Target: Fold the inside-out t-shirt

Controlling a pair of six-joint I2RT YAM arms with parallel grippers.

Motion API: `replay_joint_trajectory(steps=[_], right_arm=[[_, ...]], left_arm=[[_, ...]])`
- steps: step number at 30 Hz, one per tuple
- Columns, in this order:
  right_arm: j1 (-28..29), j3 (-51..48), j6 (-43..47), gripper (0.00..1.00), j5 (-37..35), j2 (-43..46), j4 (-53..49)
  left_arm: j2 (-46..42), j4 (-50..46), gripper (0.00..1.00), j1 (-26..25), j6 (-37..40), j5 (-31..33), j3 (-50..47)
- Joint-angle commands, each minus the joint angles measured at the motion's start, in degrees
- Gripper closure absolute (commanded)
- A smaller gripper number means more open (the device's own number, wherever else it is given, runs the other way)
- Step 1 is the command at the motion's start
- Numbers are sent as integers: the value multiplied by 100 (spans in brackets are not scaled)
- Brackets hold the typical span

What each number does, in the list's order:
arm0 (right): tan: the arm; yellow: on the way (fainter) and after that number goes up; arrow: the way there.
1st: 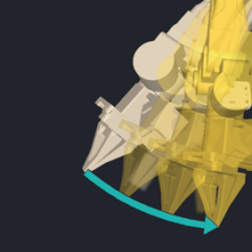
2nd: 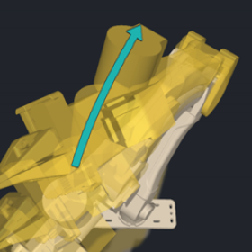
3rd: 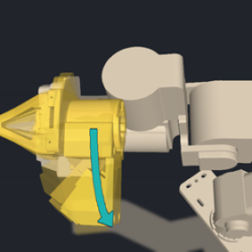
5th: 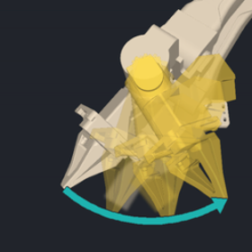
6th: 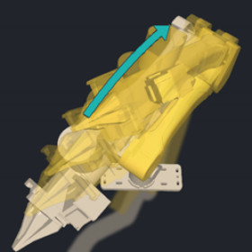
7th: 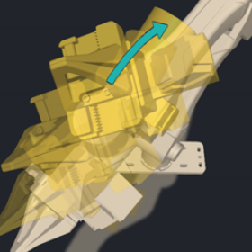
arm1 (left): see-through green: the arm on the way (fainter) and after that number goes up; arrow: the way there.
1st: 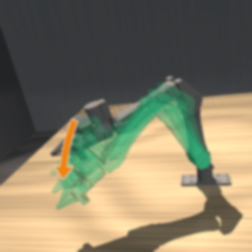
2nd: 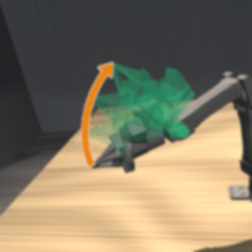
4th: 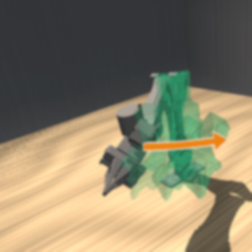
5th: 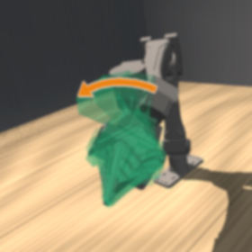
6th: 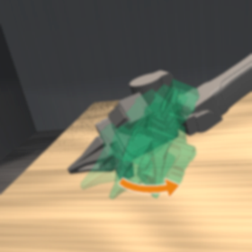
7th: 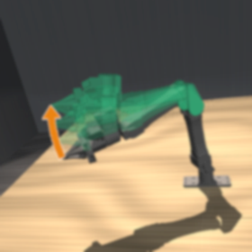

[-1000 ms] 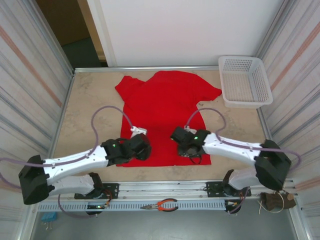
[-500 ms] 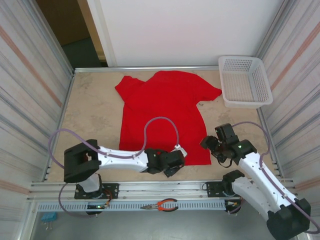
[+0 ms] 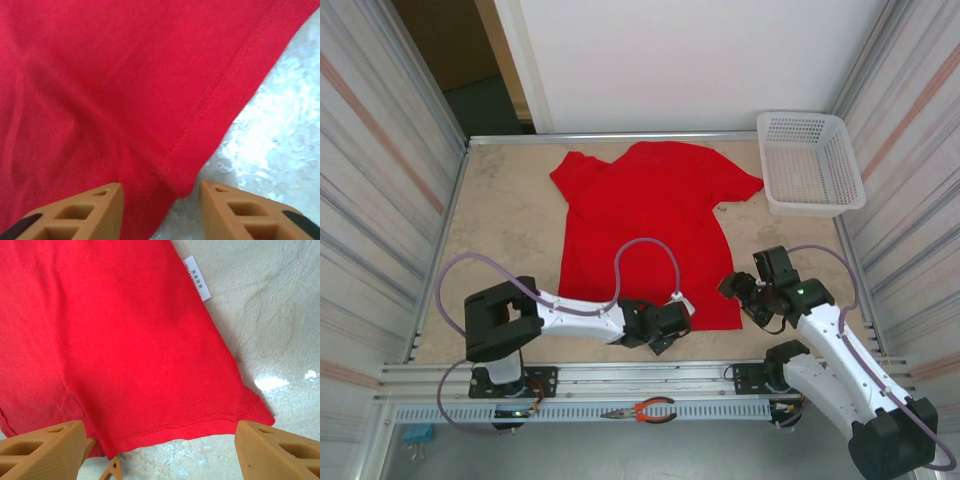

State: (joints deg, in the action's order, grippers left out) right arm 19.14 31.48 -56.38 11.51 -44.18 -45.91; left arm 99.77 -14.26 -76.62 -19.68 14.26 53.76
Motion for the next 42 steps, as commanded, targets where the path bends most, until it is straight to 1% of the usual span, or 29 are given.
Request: replay_joint_trajectory(steps=[1,3,5,8,13,16,18,20,22,23,26,28,30,34,37,40,42], right_arm=[[-32,136,57,23,222,92,-15],[-27,115,18,23,285,144,3],[-27,97,-18,23,369,185,35],[-22,60,-79,23,553,230,94],[31,-164,-399,23,830,361,371],[258,-304,-766,23,877,461,639],[565,-362,-1012,23,736,520,819],[969,-376,-1501,23,486,517,993],[1379,-384,-1819,23,167,461,1153],[1553,-396,-1951,22,33,419,1230],[1939,-454,-2336,22,-290,220,1454],[2088,-472,-2579,22,-550,109,1374],[2155,-514,-2827,22,-864,109,1101],[2073,-720,-3071,23,-1335,357,652],[1889,-881,-3090,25,-1397,441,470],[1764,-941,-3046,28,-1410,324,258],[1730,-976,-3004,29,-1376,211,317]], left_arm=[[70,114,67,98,17,4,-115],[59,151,81,138,18,6,-136],[-18,98,92,160,55,13,-120],[-292,-126,100,180,131,12,-21],[-752,-571,100,320,311,-334,268],[-952,-698,99,423,397,-581,358],[-1049,-731,98,446,453,-701,389],[-1103,-762,97,455,513,-794,431],[-1108,-805,97,455,548,-857,473],[-1108,-815,99,455,567,-893,478],[-1141,-781,100,453,554,-891,436],[-1169,-762,100,455,531,-830,400],[-1196,-747,100,455,501,-803,366],[-1205,-682,100,455,429,-811,286],[-1181,-650,100,455,404,-829,276],[-1155,-648,100,455,395,-829,292],[-1152,-648,100,455,395,-829,300]])
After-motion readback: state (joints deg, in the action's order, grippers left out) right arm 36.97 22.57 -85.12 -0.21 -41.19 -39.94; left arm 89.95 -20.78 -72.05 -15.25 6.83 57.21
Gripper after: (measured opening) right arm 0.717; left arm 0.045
